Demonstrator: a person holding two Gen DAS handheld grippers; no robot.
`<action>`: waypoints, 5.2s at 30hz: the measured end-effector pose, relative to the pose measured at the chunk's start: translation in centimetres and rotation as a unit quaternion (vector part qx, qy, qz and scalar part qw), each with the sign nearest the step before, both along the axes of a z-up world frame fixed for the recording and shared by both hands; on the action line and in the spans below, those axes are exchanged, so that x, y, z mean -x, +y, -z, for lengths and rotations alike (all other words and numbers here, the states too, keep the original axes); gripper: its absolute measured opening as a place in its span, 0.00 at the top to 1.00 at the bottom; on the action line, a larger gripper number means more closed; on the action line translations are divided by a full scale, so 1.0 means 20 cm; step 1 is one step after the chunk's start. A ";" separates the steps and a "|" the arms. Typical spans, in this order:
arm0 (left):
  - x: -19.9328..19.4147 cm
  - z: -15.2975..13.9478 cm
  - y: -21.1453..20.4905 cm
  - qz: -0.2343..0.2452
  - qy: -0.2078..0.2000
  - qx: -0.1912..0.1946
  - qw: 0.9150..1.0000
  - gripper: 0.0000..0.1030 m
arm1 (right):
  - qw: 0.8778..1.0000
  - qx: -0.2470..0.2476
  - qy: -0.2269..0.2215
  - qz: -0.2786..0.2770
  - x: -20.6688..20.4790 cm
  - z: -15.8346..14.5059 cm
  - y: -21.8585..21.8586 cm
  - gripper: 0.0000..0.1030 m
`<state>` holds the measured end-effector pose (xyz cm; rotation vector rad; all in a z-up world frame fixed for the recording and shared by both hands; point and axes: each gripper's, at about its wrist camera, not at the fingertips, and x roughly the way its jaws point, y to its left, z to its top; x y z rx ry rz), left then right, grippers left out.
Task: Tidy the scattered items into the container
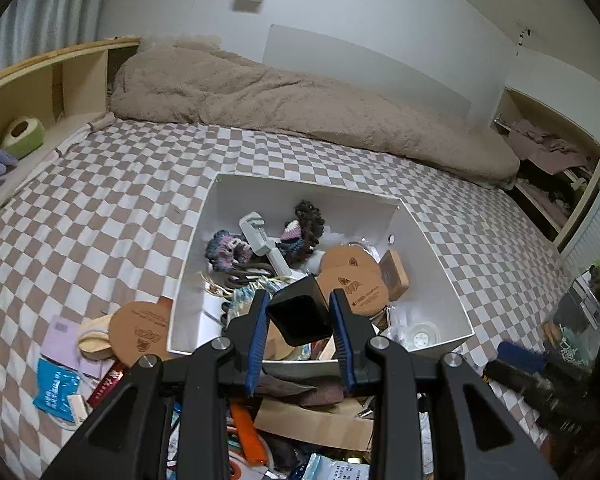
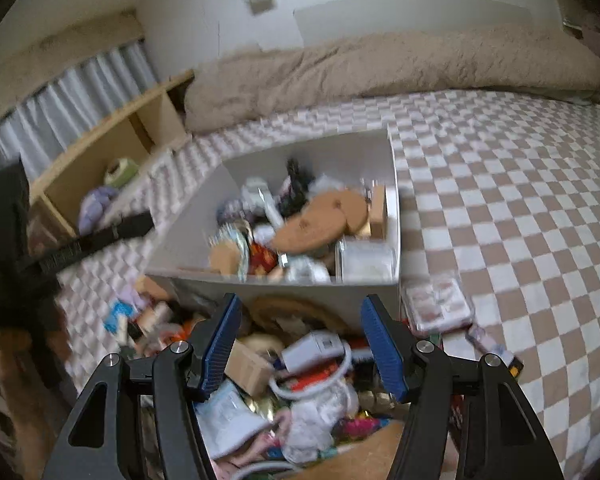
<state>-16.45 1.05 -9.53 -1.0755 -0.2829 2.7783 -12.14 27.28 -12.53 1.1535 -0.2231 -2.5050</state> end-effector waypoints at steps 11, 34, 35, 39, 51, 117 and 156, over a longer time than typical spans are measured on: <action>-0.06 0.04 -0.05 -0.002 -0.008 -0.020 1.000 0.70 | 0.986 -0.165 0.021 -0.032 0.00 0.22 -0.17 0.28; -0.06 0.06 -0.13 -0.006 -0.009 -0.045 0.999 0.70 | 0.950 -0.303 0.009 -0.077 0.07 0.46 -0.39 0.24; -0.06 0.06 -0.13 -0.005 -0.010 -0.046 0.999 0.70 | 0.954 -0.288 0.003 -0.083 0.07 0.46 -0.38 0.38; -0.05 0.08 -0.15 -0.004 -0.016 -0.042 0.999 0.70 | 0.957 -0.280 0.005 -0.080 0.04 0.46 -0.38 0.38; -0.07 0.26 -0.31 -0.033 -0.086 -0.027 0.995 0.70 | 0.989 -0.139 -0.016 -0.055 0.00 0.32 -0.22 0.54; -0.09 0.17 -0.31 -0.025 -0.049 -0.029 0.998 0.79 | 0.996 0.087 0.019 -0.015 -0.02 0.03 0.09 0.55; 0.11 0.19 -0.28 -0.036 -0.019 -0.047 0.998 0.18 | 0.995 0.094 -0.012 0.014 0.35 -0.02 0.03 0.55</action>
